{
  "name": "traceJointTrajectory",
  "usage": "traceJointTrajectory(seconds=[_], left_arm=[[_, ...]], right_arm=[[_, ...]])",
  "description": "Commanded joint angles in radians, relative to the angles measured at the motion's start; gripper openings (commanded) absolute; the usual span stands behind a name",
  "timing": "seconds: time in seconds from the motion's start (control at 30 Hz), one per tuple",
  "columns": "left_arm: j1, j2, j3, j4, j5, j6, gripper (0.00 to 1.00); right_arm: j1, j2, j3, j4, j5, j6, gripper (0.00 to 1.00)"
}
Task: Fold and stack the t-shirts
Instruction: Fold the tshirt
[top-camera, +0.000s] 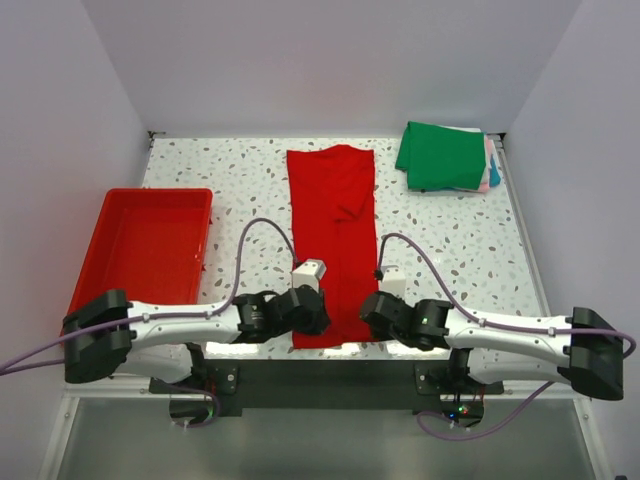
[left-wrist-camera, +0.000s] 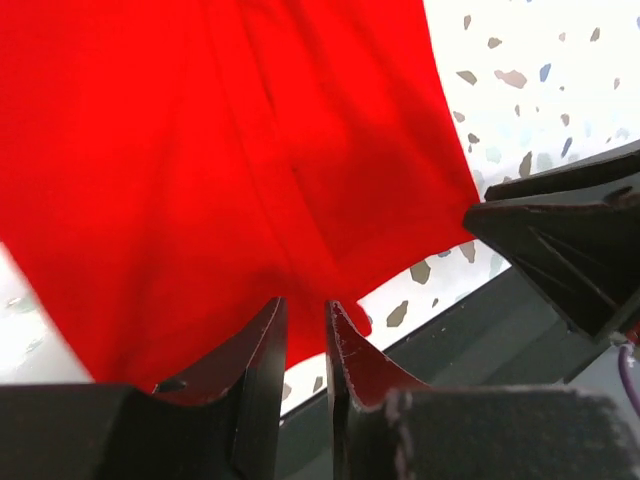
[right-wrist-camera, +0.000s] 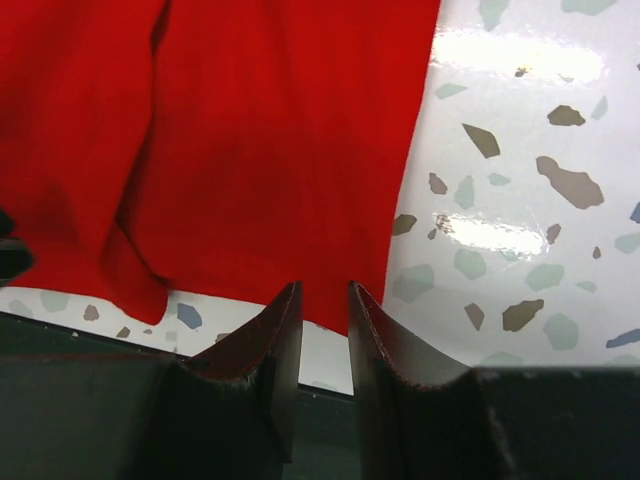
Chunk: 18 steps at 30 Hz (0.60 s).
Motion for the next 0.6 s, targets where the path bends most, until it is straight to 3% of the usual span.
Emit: traceJointTrajectory(seconds=[0.0, 0.3, 0.57], left_arm=[[-0.004, 0.084, 0.036, 0.143, 0.063, 0.074, 0.26], [-0.01, 0.262, 0.009, 0.269, 0.167, 0.074, 0.24], [-0.014, 0.09, -0.01, 0.165, 0.075, 0.057, 0.4]], right_arm=[[0.013, 0.022, 0.036, 0.071, 0.027, 0.004, 0.28], [0.012, -0.013, -0.005, 0.036, 0.07, 0.055, 0.26], [0.013, -0.05, -0.05, -0.05, 0.099, 0.136, 0.44]])
